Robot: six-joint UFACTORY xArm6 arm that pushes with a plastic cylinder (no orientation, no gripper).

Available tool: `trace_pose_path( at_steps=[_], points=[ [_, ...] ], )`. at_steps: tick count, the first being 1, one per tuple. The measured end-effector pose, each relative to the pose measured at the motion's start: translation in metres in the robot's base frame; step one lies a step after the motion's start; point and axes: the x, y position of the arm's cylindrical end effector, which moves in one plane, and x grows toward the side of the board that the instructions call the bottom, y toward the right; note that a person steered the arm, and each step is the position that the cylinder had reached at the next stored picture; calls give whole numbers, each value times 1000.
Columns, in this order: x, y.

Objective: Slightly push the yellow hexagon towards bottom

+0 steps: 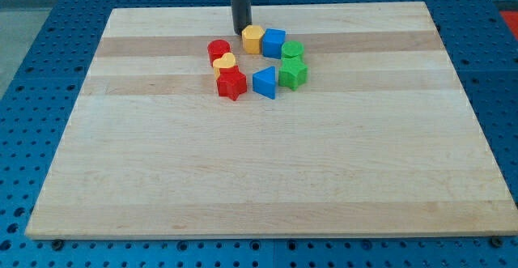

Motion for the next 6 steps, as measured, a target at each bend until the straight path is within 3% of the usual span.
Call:
trace_pose_path(
  at_steps=[6],
  points=[
    [11,19]
  ],
)
